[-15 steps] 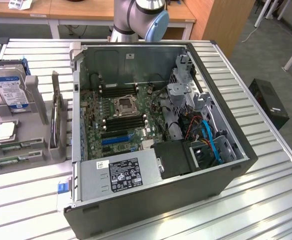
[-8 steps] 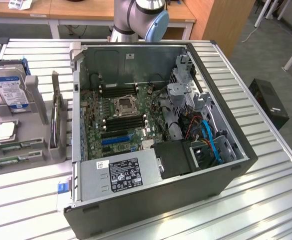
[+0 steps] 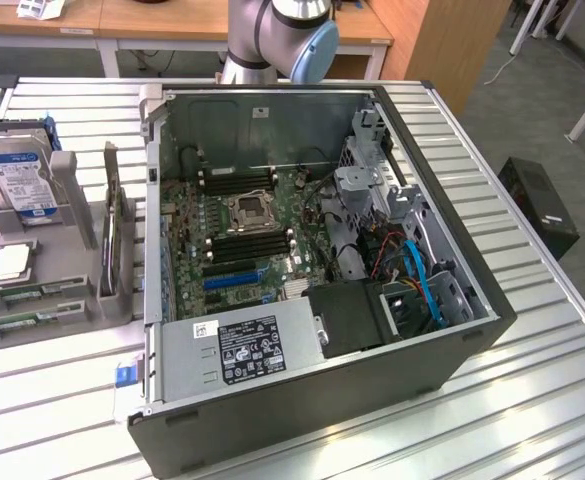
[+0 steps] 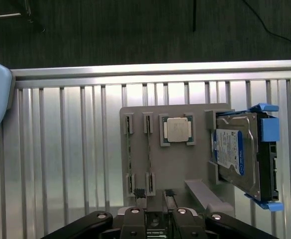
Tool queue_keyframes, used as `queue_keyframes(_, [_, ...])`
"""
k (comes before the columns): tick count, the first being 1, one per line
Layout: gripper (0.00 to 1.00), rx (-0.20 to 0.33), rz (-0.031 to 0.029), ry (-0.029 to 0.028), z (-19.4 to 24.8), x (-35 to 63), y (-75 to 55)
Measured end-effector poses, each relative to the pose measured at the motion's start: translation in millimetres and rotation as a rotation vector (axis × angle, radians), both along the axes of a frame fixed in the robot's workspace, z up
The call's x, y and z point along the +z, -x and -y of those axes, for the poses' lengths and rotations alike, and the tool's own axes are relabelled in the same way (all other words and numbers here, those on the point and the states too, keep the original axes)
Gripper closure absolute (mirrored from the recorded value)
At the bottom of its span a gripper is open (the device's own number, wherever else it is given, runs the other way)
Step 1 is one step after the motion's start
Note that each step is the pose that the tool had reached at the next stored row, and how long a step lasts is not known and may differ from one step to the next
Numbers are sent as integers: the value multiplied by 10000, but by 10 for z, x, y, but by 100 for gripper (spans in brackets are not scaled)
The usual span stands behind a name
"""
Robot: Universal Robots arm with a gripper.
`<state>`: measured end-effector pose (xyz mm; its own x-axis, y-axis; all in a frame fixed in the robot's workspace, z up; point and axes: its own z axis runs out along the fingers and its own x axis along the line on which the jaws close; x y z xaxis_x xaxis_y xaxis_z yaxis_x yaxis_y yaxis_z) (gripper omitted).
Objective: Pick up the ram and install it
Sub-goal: 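Pick up the ram and move it above insertion slot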
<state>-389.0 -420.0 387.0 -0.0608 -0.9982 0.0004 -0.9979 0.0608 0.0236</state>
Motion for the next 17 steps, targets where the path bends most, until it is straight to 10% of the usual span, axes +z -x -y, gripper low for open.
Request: queue_keyframes(17, [73, 0, 0, -21, 0, -214, 0])
